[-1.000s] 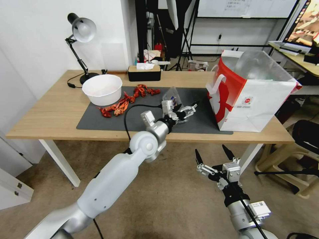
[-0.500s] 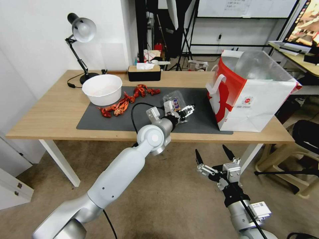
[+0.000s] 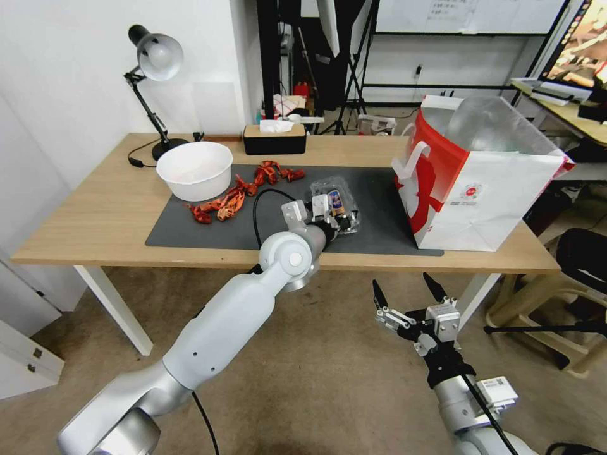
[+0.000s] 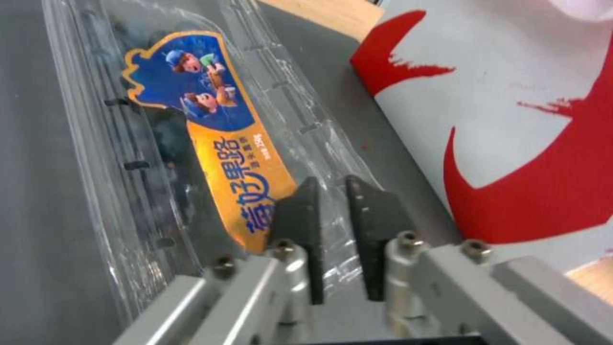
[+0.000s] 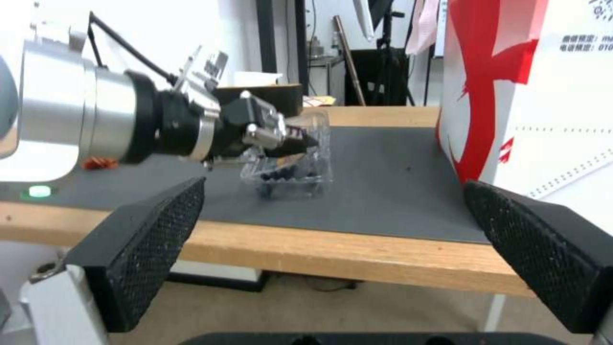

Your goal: Close the takeout container lid, then place the container into the takeout bag.

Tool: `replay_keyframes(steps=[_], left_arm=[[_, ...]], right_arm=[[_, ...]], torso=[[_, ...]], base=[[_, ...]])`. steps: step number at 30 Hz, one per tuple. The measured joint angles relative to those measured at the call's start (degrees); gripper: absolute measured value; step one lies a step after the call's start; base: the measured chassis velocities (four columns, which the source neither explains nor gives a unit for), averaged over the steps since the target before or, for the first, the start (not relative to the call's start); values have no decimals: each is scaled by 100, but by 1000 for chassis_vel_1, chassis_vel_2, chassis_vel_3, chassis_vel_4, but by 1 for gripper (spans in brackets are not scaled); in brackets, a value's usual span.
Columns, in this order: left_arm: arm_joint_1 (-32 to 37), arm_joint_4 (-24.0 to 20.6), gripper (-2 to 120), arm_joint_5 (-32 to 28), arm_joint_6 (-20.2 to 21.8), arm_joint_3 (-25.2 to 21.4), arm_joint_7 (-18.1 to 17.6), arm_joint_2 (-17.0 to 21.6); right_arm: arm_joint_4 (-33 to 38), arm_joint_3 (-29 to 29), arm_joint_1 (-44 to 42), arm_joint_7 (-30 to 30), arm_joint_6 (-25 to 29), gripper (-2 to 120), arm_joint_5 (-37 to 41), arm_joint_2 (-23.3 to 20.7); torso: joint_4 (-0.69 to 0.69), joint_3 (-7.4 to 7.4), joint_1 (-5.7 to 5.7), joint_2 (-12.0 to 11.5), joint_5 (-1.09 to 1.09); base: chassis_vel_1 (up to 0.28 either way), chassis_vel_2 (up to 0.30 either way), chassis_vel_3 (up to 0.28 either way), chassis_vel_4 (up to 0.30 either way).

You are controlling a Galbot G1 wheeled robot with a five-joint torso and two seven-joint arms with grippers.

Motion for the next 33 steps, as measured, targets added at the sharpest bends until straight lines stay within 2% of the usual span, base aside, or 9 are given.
replay_keyframes(steps=[3, 5, 8, 10, 12, 13, 16, 22, 33], left_arm=[[-31, 31, 0, 29, 22, 59, 0, -14], [-47, 49, 0, 37, 23, 77, 1, -25], [-69, 89, 0, 58, 26, 98, 1, -27], [-70, 94, 0, 60, 26, 99, 2, -25], [-72, 106, 0, 64, 25, 98, 13, 4], [-72, 106, 0, 64, 25, 98, 13, 4], [-67, 113, 0, 58, 20, 75, 21, 28], [-41, 100, 0, 54, 11, 55, 19, 72], [16, 45, 0, 43, -5, 20, 13, 164]], right_arm=[[29, 39, 86, 9, -131, 100, 435, -48], [52, 49, 111, 22, -203, 100, 640, -66], [152, 80, 271, 130, -556, 100, 1672, -166], [172, 95, 312, 162, -627, 100, 1935, -191], [226, 187, 491, 312, -882, 100, 2948, -299], [226, 187, 491, 312, -882, 100, 2948, -299], [241, 252, 685, 589, -1068, 100, 4131, -433], [243, 252, 1127, 1090, -1219, 100, 5430, -572], [-344, 176, 2061, 1811, -1331, 100, 6602, -1177]], torso=[[0, 0, 0, 0, 0], [0, 0, 0, 0, 0], [0, 0, 0, 0, 0], [0, 0, 0, 1, 0], [0, 0, 0, 1, 0], [0, 0, 0, 1, 0], [0, 0, 0, 1, 0], [0, 0, 0, 1, 0], [0, 0, 0, 1, 1]], base=[[0, 0, 0, 0], [0, 0, 0, 0], [0, 0, 0, 0], [0, 0, 0, 0], [0, 0, 0, 0], [0, 0, 0, 0], [0, 0, 0, 0], [0, 0, 0, 0], [0, 0, 0, 0]])
